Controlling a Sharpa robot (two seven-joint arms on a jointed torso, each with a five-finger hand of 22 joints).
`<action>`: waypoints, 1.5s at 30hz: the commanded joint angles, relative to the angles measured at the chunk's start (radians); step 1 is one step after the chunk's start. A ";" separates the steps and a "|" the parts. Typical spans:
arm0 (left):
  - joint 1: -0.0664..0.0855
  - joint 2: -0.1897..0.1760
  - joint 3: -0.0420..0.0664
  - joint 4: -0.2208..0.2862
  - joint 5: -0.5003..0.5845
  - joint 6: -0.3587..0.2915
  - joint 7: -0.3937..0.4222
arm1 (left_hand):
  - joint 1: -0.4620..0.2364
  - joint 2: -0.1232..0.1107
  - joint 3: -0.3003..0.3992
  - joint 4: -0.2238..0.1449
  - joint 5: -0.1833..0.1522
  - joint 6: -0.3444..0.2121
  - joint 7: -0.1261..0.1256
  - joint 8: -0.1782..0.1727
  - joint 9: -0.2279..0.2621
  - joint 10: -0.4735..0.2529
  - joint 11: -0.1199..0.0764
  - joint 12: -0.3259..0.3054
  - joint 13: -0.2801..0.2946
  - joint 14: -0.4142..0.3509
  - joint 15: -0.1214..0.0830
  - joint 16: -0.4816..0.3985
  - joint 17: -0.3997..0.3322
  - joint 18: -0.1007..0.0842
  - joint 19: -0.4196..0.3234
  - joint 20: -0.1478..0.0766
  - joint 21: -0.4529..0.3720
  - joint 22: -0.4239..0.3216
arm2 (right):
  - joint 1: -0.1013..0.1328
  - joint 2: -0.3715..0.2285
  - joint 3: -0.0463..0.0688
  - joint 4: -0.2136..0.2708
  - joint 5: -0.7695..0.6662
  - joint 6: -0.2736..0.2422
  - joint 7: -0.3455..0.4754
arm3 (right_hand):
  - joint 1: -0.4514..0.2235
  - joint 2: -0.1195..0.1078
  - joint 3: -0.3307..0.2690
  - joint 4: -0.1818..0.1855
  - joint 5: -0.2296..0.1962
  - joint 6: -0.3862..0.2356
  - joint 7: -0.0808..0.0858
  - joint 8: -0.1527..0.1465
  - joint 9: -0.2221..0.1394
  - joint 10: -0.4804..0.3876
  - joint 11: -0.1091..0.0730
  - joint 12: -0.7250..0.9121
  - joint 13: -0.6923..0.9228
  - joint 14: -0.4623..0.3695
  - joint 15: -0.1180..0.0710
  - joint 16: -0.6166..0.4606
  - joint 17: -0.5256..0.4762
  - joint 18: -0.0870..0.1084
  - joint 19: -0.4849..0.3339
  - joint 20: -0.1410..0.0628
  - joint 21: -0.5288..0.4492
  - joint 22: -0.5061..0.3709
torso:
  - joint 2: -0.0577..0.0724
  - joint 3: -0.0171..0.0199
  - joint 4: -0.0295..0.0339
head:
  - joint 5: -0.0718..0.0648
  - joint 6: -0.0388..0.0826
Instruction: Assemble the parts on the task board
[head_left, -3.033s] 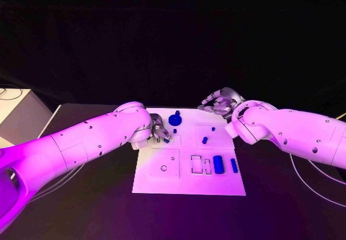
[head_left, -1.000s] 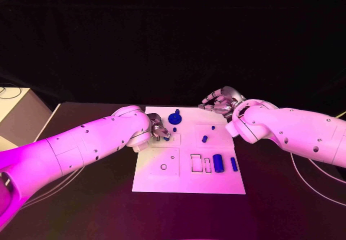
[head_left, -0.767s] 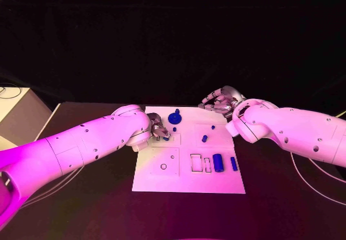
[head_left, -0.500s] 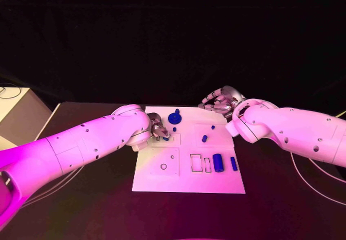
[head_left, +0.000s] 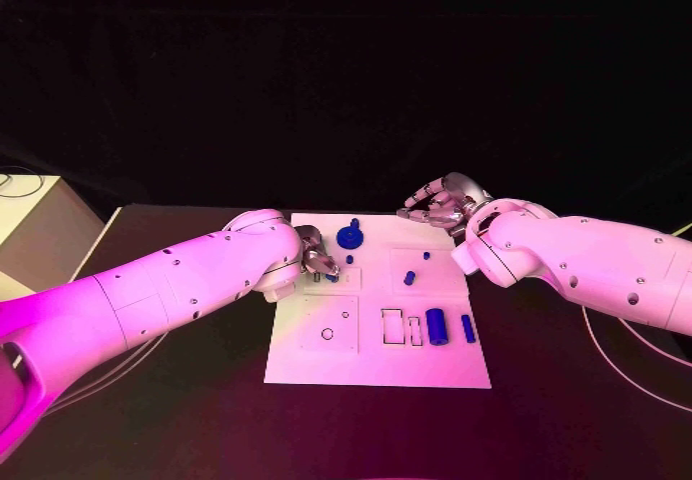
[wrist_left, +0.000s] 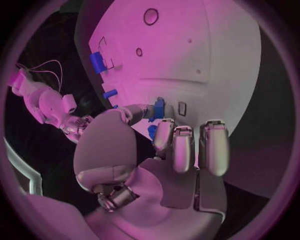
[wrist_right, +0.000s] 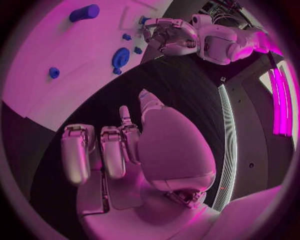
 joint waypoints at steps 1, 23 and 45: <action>-0.004 0.004 -0.003 -0.005 -0.014 0.005 -0.009 | 0.033 0.026 0.101 -0.099 0.003 0.047 -0.043 0.003 0.281 0.008 0.001 0.005 0.002 0.106 -0.004 0.003 0.263 -0.013 0.005 -0.002 0.004 0.043 | 0.000 0.000 0.000 0.002 -0.011 0.012 0.007 | -0.008 0.000 0.006 0.000 0.002 -0.008 0.002 0.000 -0.001 -0.002 0.002 0.000 0.146 0.106 0.006 0.004 0.263 -0.003 0.066 0.004 -0.002 0.176 | 0.001 -0.0003 -0.0006 | -0.001 -0.001; -0.004 0.008 -0.005 -0.006 -0.005 0.068 -0.012 | 0.029 0.023 0.100 -0.099 0.000 0.047 -0.042 0.003 0.283 0.008 0.002 0.005 0.001 0.106 -0.004 0.003 0.263 -0.014 0.007 -0.001 0.005 0.046 | 0.000 -0.003 0.000 0.004 -0.013 0.016 0.006 | -0.009 0.001 0.007 0.001 0.003 -0.008 0.002 0.001 -0.001 -0.002 0.002 0.000 0.145 0.106 0.006 0.004 0.263 -0.003 0.065 0.004 -0.003 0.175 | -0.001 0.0001 0.0006 | -0.005 -0.010; -0.004 0.010 -0.005 -0.010 -0.003 0.048 -0.010 | 0.025 0.021 0.098 -0.098 -0.003 0.047 -0.042 0.001 0.284 0.007 0.002 0.002 -0.002 0.106 -0.003 0.003 0.263 -0.014 0.007 -0.001 0.005 0.046 | 0.000 -0.003 0.000 0.004 -0.014 0.015 0.006 | -0.009 0.001 0.007 0.001 0.003 -0.008 0.002 0.001 -0.001 -0.002 0.002 0.000 0.145 0.106 0.006 0.004 0.263 -0.003 0.065 0.004 -0.003 0.175 | -0.001 0.0010 0.0001 | -0.006 -0.008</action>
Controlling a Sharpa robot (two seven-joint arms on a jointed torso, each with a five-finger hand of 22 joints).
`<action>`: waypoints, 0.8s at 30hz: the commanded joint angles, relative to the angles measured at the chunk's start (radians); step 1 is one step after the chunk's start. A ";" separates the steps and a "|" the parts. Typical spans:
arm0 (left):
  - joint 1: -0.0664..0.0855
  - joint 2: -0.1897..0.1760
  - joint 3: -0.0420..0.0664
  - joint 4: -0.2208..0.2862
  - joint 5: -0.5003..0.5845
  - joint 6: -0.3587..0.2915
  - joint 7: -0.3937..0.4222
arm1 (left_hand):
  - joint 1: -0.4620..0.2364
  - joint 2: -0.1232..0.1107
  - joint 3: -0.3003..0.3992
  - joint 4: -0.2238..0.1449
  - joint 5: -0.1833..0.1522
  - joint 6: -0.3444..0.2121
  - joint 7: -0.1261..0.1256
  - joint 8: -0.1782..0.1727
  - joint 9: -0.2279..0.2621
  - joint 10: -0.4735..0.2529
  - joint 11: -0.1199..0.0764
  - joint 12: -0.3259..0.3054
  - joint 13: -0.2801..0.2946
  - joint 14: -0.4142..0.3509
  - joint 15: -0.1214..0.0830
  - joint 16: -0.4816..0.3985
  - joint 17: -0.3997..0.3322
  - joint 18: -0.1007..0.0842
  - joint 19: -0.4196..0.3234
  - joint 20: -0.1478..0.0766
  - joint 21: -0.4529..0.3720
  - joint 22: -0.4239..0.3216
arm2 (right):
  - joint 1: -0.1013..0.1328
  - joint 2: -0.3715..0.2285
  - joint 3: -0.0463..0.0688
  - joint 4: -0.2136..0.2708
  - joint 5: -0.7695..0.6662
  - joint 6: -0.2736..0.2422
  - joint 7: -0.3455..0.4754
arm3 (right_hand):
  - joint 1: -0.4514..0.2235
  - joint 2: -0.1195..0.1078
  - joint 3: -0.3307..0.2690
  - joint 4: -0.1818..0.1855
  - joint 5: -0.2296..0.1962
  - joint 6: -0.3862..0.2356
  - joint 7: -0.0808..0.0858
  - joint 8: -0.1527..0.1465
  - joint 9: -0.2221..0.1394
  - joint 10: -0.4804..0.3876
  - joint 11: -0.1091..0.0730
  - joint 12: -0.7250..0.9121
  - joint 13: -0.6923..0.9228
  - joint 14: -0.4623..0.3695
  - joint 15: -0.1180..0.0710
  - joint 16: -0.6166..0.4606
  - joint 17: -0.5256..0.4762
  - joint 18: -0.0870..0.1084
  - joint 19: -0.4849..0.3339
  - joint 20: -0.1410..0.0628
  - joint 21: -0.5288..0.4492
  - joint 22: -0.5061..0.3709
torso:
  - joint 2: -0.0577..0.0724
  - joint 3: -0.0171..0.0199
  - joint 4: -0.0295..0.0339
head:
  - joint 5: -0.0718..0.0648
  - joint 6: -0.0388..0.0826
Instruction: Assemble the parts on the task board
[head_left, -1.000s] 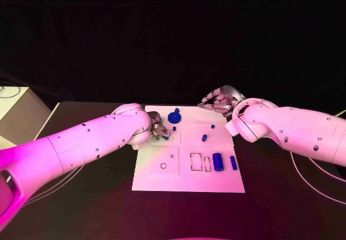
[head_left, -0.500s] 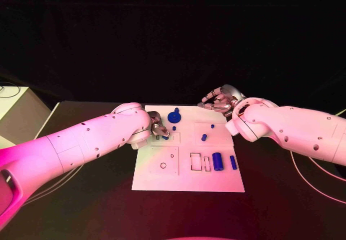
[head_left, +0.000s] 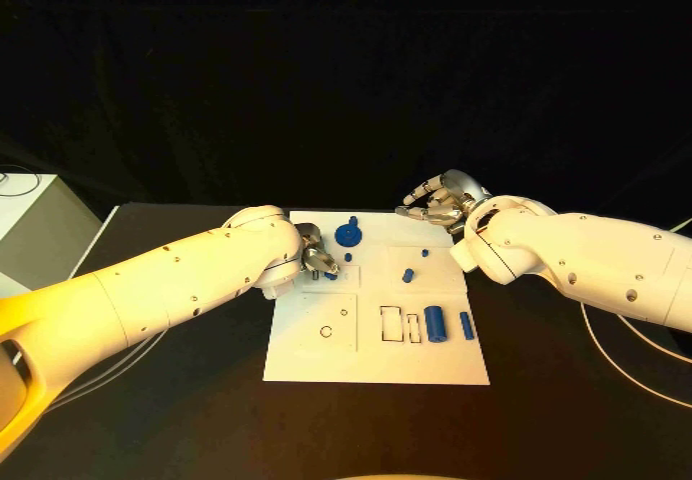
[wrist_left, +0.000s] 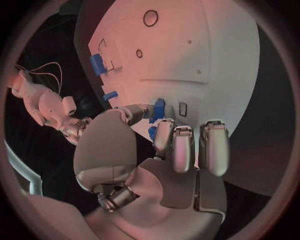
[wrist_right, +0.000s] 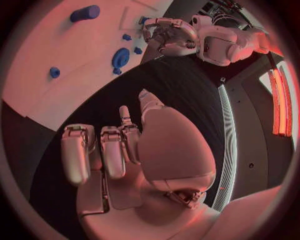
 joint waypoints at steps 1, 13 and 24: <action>-0.007 0.001 -0.005 -0.003 0.007 0.024 -0.009 | 0.022 0.019 0.096 -0.097 0.000 0.046 -0.042 0.002 0.283 0.007 0.002 0.002 -0.002 0.106 -0.003 0.003 0.263 -0.014 0.007 -0.001 0.005 0.046 | 0.000 -0.001 0.000 0.001 -0.011 0.013 0.006 | -0.009 0.001 0.007 0.001 0.003 -0.008 0.002 0.001 -0.001 -0.002 0.002 0.000 0.146 0.106 0.006 0.004 0.263 -0.003 0.065 0.004 -0.003 0.176 | 0.000 0.0003 0.0000 | 0.000 0.000; -0.007 0.000 -0.005 -0.004 0.016 0.027 -0.008 | -0.026 -0.002 0.003 -0.049 -0.007 0.061 -0.053 -0.016 0.286 0.004 -0.004 -0.001 -0.004 0.106 -0.008 0.003 0.263 -0.014 0.007 -0.001 0.003 0.048 | 0.000 -0.002 0.000 0.001 -0.011 0.012 0.006 | -0.012 0.000 0.009 0.001 0.004 -0.008 0.002 0.001 -0.002 -0.003 0.002 -0.001 0.145 0.106 0.006 0.004 0.263 -0.003 0.065 0.004 -0.004 0.175 | 0.000 0.0002 0.0000 | -0.001 -0.001; -0.007 0.000 -0.005 -0.004 0.017 0.026 -0.008 | -0.034 -0.006 -0.055 -0.020 -0.008 0.072 -0.056 -0.023 0.288 0.004 -0.007 0.001 0.000 0.106 -0.010 0.003 0.263 -0.014 0.007 -0.003 0.002 0.048 | 0.000 -0.002 0.000 0.001 -0.011 0.010 0.007 | -0.012 0.000 0.009 0.001 0.004 -0.008 0.002 0.001 -0.002 -0.003 0.002 -0.001 0.145 0.106 0.006 0.004 0.263 -0.003 0.065 0.004 -0.004 0.175 | 0.001 -0.0002 0.0004 | -0.002 -0.002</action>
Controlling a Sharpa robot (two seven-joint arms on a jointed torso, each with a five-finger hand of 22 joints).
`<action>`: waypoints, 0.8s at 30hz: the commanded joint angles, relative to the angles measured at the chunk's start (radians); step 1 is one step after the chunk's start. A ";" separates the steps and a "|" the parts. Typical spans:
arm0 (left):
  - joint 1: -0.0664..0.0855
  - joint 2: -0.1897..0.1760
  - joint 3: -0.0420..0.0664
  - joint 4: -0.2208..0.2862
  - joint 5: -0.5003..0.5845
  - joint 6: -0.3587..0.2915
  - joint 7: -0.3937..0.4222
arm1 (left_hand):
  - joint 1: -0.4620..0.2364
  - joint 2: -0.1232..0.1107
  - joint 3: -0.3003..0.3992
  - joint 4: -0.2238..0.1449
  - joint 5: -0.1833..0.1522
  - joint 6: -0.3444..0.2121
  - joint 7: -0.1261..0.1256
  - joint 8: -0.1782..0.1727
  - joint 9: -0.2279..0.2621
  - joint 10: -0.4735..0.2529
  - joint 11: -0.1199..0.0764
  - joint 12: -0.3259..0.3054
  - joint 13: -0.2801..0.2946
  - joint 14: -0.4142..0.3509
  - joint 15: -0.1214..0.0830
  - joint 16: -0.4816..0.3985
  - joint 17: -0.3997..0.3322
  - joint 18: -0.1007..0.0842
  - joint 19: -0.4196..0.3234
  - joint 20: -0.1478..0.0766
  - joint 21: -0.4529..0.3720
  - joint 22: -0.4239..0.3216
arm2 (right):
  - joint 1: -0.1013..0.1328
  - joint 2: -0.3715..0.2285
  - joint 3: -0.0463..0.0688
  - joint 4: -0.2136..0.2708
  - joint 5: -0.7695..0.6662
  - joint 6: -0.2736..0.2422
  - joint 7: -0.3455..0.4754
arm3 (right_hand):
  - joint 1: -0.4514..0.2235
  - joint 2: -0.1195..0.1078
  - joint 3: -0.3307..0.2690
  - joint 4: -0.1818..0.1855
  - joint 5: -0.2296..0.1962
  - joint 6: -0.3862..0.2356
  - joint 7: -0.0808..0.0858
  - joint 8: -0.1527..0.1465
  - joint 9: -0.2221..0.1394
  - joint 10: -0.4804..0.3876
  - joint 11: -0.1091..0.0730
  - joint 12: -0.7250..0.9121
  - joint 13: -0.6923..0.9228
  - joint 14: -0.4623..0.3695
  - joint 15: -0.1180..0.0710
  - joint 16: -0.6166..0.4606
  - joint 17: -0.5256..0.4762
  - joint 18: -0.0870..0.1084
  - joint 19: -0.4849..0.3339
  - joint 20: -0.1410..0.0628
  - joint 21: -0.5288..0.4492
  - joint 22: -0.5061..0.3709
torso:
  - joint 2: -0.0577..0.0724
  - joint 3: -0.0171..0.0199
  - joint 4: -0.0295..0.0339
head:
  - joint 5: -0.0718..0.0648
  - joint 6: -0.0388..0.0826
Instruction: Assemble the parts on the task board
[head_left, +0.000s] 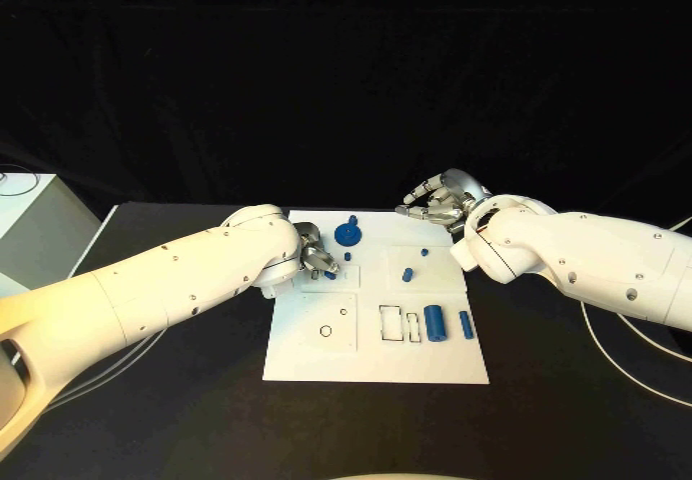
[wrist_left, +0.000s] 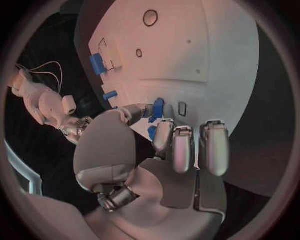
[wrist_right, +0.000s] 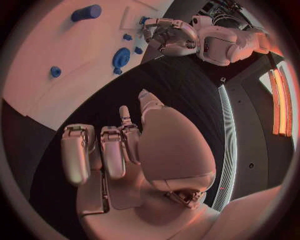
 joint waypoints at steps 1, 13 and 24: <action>-0.007 0.001 -0.005 -0.001 0.012 0.025 -0.009 | -0.008 -0.001 -0.012 0.004 -0.003 0.056 -0.049 -0.003 0.285 0.000 -0.003 0.001 0.002 0.102 -0.006 0.003 0.263 -0.014 0.005 -0.001 0.002 0.049 | 0.000 0.000 0.000 0.002 -0.010 0.010 0.007 | -0.012 0.000 0.006 -0.002 0.004 -0.008 0.002 0.001 -0.002 -0.003 0.002 -0.001 0.145 0.106 0.006 0.004 0.263 -0.003 0.065 0.004 -0.004 0.175 | 0.000 0.0000 0.0002 | 0.000 0.000; -0.007 0.002 -0.005 0.000 0.013 0.021 -0.008 | -0.005 0.002 -0.120 0.060 -0.003 0.067 -0.051 -0.011 0.293 0.001 -0.004 0.002 0.006 0.102 -0.008 0.003 0.263 -0.014 0.006 -0.003 0.001 0.050 | 0.000 -0.002 0.000 0.002 -0.010 0.009 0.008 | -0.014 -0.001 0.006 -0.002 0.003 -0.008 0.002 0.001 -0.002 -0.004 0.002 -0.001 0.144 0.106 0.006 0.004 0.263 -0.003 0.065 0.004 -0.005 0.175 | 0.000 0.0002 -0.0002 | -0.001 0.000; -0.007 0.001 -0.005 0.000 0.015 0.010 -0.008 | 0.004 0.008 -0.205 0.106 -0.004 0.072 -0.051 -0.015 0.300 0.002 -0.004 0.003 0.008 0.102 -0.007 0.003 0.263 -0.014 0.006 -0.003 0.000 0.050 | 0.000 -0.003 0.000 0.003 -0.010 0.008 0.008 | -0.014 -0.001 0.006 -0.002 0.003 -0.008 0.002 0.001 -0.002 -0.004 0.002 -0.001 0.144 0.106 0.006 0.004 0.263 -0.003 0.065 0.004 -0.005 0.175 | 0.000 0.0003 -0.0001 | -0.003 0.002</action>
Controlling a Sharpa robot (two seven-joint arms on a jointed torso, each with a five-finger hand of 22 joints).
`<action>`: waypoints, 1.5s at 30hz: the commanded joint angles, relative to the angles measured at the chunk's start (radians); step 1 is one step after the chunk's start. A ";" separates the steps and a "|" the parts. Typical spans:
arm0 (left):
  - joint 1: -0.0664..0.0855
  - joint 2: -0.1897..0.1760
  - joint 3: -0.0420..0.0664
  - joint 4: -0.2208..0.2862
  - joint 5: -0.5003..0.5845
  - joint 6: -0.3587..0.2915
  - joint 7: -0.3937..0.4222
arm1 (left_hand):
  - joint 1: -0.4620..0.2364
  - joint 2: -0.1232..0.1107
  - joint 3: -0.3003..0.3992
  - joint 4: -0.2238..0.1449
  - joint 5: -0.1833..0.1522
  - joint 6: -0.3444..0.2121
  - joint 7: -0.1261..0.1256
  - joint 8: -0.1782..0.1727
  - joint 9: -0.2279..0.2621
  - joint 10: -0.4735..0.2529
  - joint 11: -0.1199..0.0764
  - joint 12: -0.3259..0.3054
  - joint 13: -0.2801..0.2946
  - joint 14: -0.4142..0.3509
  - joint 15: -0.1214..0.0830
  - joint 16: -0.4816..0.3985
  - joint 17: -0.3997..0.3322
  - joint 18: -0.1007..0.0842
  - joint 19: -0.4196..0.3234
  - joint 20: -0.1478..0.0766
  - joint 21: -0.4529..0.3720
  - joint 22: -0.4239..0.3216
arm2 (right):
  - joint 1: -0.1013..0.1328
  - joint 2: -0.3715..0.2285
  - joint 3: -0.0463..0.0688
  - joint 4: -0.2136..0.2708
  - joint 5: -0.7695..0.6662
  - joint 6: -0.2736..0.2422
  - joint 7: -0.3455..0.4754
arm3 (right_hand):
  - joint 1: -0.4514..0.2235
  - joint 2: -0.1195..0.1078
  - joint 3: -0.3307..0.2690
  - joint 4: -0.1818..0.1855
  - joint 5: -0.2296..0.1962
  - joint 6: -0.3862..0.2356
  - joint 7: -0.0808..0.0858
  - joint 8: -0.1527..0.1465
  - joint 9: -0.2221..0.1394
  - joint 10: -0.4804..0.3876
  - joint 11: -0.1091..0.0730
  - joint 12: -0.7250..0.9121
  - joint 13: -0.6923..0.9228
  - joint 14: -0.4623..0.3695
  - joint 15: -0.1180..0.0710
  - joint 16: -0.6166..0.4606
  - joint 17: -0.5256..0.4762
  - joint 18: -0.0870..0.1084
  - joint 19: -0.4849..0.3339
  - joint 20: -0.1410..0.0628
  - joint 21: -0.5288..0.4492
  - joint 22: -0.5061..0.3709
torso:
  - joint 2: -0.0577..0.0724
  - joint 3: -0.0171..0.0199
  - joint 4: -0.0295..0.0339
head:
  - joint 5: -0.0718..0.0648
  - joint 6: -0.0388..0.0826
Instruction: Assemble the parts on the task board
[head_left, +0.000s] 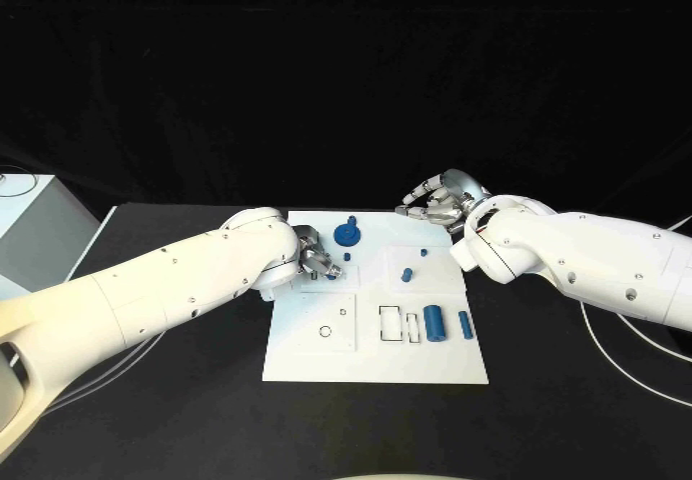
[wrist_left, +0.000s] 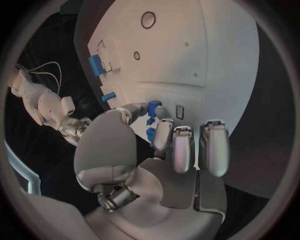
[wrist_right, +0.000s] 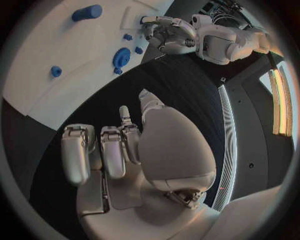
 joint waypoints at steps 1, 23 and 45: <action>-0.003 0.002 -0.001 0.001 0.011 0.009 -0.003 | 0.005 0.009 -0.020 0.008 -0.006 0.002 0.006 -0.007 0.003 0.002 -0.004 0.003 0.001 0.102 -0.007 0.003 0.263 -0.014 0.005 -0.001 0.000 0.051 | 0.000 -0.001 0.000 0.002 -0.010 0.008 0.008 | -0.010 0.003 0.006 -0.002 0.003 -0.008 0.002 0.001 -0.001 -0.004 0.002 -0.001 0.144 0.106 0.006 0.004 0.263 -0.003 0.065 0.004 -0.005 0.174 | 0.000 -0.0002 0.0003 | -0.001 0.001; -0.003 -0.016 0.002 0.012 -0.001 -0.017 -0.003 | -0.011 0.051 -0.235 0.033 -0.211 0.010 0.009 -0.021 0.020 0.002 -0.001 0.002 0.003 0.102 -0.005 0.003 0.263 -0.014 0.005 0.000 -0.003 0.050 | 0.000 -0.008 0.000 0.005 -0.009 0.006 0.011 | -0.014 0.002 0.007 -0.001 0.002 -0.008 0.002 0.002 -0.001 -0.003 0.002 -0.001 0.145 0.106 0.006 0.004 0.263 -0.002 0.064 0.004 -0.006 0.173 | -0.001 -0.0004 0.0000 | -0.006 0.002; -0.002 -0.075 0.104 0.080 0.142 -0.042 0.028 | 0.096 0.154 -0.488 0.035 -0.294 -0.047 0.036 -0.084 0.011 -0.070 0.024 -0.071 -0.095 0.102 0.015 0.003 0.263 0.003 -0.041 0.014 -0.046 -0.026 | -0.001 -0.013 0.000 0.003 -0.006 0.002 0.016 | -0.017 0.002 0.007 -0.001 0.002 -0.008 0.002 0.002 -0.001 -0.003 0.002 -0.001 0.145 0.106 0.006 0.004 0.263 -0.002 0.065 0.004 -0.005 0.173 | -0.003 -0.0002 0.0031 | -0.006 0.016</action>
